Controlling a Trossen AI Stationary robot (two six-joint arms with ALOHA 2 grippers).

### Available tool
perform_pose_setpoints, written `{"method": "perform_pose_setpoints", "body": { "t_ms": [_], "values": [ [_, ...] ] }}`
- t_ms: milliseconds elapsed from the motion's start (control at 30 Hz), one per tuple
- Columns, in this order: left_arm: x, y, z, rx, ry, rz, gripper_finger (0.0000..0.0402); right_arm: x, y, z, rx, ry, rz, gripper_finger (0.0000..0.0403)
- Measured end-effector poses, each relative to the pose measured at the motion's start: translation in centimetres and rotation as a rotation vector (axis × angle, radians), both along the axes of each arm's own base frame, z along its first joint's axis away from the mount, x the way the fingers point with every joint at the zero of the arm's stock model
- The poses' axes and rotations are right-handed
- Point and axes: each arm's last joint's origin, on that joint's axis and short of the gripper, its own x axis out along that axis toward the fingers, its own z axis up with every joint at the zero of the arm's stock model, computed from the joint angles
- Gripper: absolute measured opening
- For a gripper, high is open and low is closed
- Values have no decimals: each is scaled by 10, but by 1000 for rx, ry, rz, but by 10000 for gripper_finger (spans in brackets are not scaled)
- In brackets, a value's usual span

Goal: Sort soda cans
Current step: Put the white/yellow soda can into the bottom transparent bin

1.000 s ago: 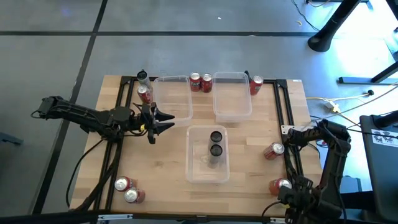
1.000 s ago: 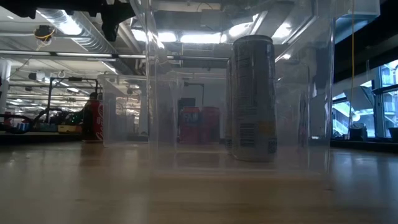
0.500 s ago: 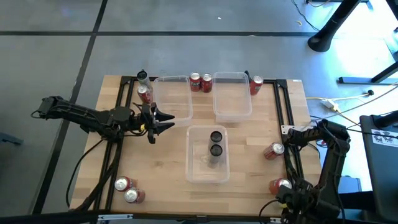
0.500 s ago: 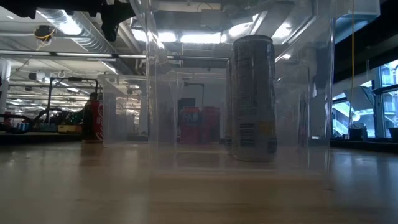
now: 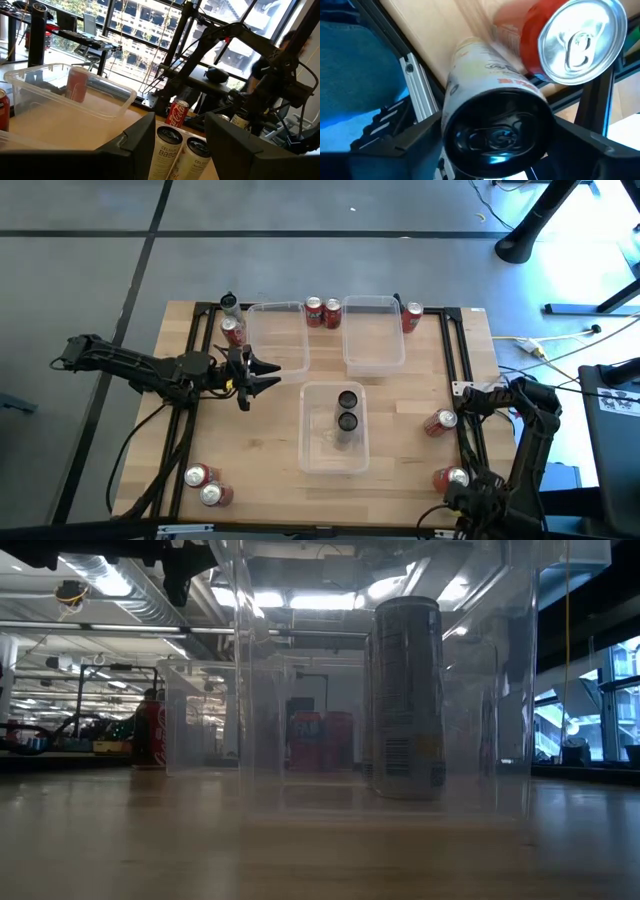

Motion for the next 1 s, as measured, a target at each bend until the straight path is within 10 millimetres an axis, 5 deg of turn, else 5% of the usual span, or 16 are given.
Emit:
{"method": "perform_pose_setpoints", "body": {
  "t_ms": [133,533,1000],
  "values": [
    [0,0,0,-1,-4,0,162,0,0,0,-4,-15,9,243],
    [0,0,0,0,-3,0,162,7,-2,17,38,4,7,243],
    [0,0,0,-7,2,0,162,76,-38,86,78,-296,84,243]
  ]
}}
